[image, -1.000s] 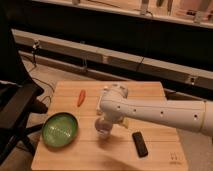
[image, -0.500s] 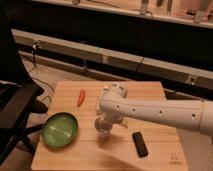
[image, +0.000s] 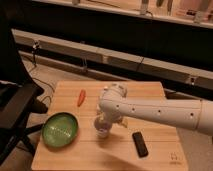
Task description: Pick up the ceramic cup
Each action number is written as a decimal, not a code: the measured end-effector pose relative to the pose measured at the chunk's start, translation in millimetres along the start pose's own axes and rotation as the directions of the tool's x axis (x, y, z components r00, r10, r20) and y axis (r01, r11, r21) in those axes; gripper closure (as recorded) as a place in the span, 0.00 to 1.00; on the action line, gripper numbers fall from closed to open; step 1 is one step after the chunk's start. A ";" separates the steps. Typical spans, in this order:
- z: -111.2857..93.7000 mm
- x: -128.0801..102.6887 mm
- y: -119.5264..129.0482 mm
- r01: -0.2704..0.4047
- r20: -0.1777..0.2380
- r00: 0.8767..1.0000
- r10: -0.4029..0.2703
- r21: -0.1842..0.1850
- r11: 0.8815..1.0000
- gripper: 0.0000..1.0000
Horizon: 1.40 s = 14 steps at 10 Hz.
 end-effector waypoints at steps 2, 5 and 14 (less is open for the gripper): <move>1.0 1.0 -0.9 0.000 0.002 1.000 0.000 0.001 1.000 0.20; 3.0 2.1 -3.0 0.003 0.004 1.000 -0.003 0.000 1.000 0.20; 6.0 7.1 -5.6 0.008 0.010 1.000 -0.008 0.003 1.000 0.45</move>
